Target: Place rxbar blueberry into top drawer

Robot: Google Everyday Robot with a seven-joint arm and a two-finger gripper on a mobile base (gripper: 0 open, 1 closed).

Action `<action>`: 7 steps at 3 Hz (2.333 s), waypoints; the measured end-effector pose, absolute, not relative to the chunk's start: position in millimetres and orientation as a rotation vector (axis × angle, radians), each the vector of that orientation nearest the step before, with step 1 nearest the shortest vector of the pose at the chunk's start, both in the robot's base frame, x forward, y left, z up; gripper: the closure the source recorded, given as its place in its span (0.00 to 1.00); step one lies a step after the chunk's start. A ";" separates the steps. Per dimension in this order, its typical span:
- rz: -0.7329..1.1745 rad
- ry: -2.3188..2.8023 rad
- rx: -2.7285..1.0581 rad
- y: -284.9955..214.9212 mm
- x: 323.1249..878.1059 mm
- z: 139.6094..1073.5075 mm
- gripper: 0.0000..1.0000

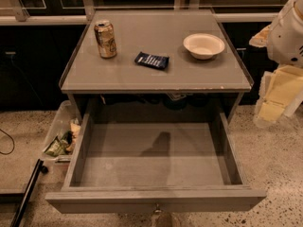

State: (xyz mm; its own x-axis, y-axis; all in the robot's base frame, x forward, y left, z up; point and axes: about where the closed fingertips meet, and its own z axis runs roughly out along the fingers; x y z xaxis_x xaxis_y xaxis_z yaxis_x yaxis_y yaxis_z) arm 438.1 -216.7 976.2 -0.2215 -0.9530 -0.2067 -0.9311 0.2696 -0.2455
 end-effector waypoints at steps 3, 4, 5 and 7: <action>-0.047 2.041 -1.761 -191.8 484.7 960.2 0.00; 0.009 1.927 -1.781 -173.5 514.7 949.3 0.00; 0.060 1.834 -1.812 -145.6 546.1 942.3 0.00; 0.091 1.796 -1.840 -125.8 597.0 922.2 0.00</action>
Offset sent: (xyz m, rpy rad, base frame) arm 0.0428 0.0200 -0.0161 0.0904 -0.0728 0.0963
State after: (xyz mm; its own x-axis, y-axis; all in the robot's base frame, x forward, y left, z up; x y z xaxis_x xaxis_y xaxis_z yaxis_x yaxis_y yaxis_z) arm 597.0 -125.8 922.2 0.1002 -0.9007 -0.4228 -0.9389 0.0551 -0.3398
